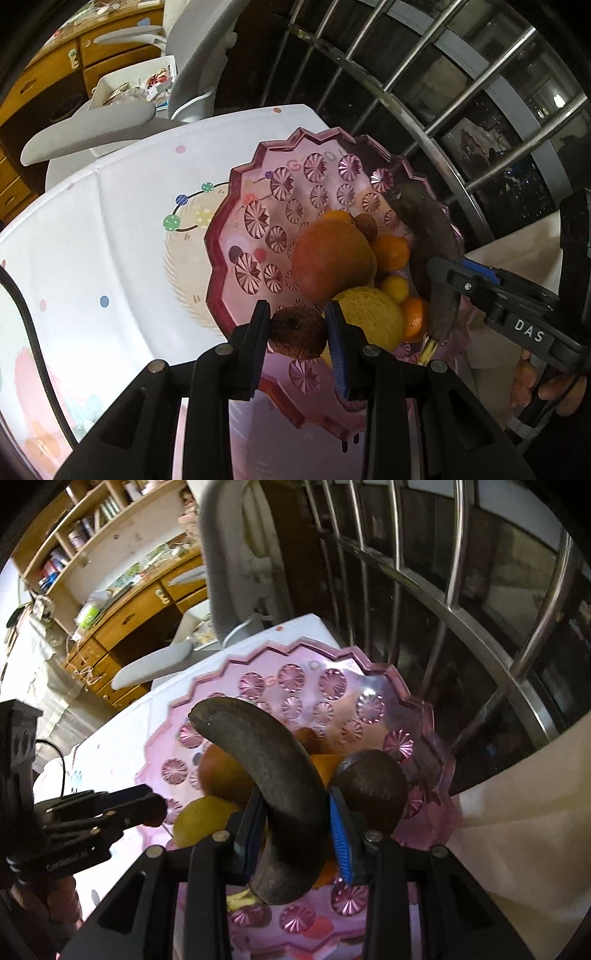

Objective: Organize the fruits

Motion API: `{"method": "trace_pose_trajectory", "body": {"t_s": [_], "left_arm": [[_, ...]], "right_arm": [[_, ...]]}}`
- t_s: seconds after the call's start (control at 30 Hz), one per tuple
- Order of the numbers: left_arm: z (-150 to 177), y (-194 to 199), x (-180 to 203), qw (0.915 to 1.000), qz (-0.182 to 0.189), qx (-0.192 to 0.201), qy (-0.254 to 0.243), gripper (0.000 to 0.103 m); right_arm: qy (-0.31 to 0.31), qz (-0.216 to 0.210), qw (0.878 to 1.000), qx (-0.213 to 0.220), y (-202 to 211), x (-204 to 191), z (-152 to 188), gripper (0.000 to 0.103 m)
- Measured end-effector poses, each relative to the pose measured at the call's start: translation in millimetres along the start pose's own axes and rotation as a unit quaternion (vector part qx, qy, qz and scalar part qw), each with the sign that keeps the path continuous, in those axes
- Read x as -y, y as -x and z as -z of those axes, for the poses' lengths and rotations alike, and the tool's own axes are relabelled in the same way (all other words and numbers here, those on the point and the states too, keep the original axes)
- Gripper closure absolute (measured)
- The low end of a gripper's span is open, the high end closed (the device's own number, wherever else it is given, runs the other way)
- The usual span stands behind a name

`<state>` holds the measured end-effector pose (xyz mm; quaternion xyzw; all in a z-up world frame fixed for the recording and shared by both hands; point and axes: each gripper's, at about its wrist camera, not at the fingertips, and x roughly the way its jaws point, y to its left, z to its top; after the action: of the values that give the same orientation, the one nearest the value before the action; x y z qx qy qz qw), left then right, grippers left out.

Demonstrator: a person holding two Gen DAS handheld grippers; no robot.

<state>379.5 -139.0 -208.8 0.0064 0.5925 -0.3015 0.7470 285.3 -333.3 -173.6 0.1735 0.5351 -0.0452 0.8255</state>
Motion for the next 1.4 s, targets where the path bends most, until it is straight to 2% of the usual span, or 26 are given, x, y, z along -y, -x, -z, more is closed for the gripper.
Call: {"method": "trace_pose_trajectory", "body": {"t_s": [0.13,0.23,0.33,0.4,0.53,0.7,0.8,0.9,0.97,1.07,1.2,1.4], "left_arm": [[-1.6,-1.5,-0.7,1.0000,0.002,0.002,0.000,0.074],[-1.6,0.8,0.9,0.9999,0.004,0.010,0.003,0.069],[0.9,5.8,3.8,0.9999,0.006,0.014,0.002,0.068],[4.5,10.6,5.2,0.9998,0.005,0.017,0.002,0.066],[23.3,27.6,6.0,0.9996,0.002,0.026,0.010,0.057],[56.3,54.9,5.0,0.9990,-0.013,0.033,0.029,0.051],[86.8,78.8,6.6,0.9981,-0.029,0.038,0.039,0.043],[127.9,106.4,11.7,0.9966,-0.050,0.045,0.046,0.040],[153.3,122.4,13.9,0.9955,-0.055,0.053,0.056,0.039],[199.5,149.8,13.8,0.9921,-0.061,0.062,0.090,0.036],[260.6,183.3,10.8,0.9855,-0.071,0.075,0.134,0.035],[325.2,220.7,19.3,0.9758,-0.103,0.075,0.178,0.035]], "right_arm": [[0.004,-0.005,1.000,0.001,-6.0,-1.3,-5.8,0.068],[-0.003,-0.011,1.000,0.000,-8.5,-0.9,-6.7,0.066],[-0.010,-0.024,0.999,0.020,-0.6,0.6,-5.8,0.065],[-0.006,-0.024,0.999,0.032,7.1,-1.2,-6.6,0.055],[0.001,-0.022,0.999,0.037,17.7,-6.9,-0.3,0.052],[0.007,-0.018,0.999,0.030,30.6,-17.0,24.1,0.050],[0.018,-0.016,0.999,0.021,42.7,-27.9,48.1,0.049],[0.034,-0.015,0.999,0.007,58.7,-42.3,79.8,0.048],[0.041,-0.016,0.999,0.001,70.6,-50.2,101.5,0.043],[0.041,-0.009,0.999,-0.010,89.3,-60.8,138.6,0.040],[0.021,-0.054,0.998,-0.030,114.0,-65.9,189.9,0.036],[0.059,-0.064,0.995,-0.051,150.2,-78.8,248.2,0.029]]}}
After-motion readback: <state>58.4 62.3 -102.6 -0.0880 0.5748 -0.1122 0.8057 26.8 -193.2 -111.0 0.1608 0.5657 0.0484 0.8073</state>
